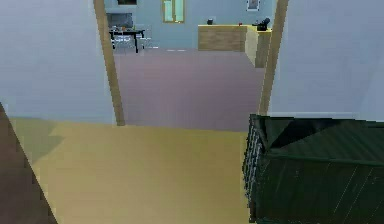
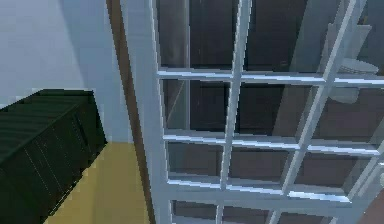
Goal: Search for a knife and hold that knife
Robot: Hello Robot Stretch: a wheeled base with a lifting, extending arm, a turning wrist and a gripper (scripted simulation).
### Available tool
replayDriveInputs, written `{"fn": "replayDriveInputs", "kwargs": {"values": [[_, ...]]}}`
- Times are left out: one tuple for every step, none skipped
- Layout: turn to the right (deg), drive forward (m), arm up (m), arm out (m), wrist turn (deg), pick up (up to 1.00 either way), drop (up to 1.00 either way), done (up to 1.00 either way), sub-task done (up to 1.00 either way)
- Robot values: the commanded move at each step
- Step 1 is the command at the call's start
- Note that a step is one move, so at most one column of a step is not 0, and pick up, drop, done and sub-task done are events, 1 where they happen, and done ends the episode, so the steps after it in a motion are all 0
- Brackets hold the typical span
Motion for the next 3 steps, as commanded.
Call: {"fn": "replayDriveInputs", "kwargs": {"values": [[9.0,0.0,0.0,0.0,0.0,0.0,0.0,0.0,0.0],[0.0,0.3,0.0,0.0,0.0,0.0,0.0,0.0,0.0],[-3.0,0.0,0.0,0.0,0.0,0.0,0.0,0.0,0.0]]}}
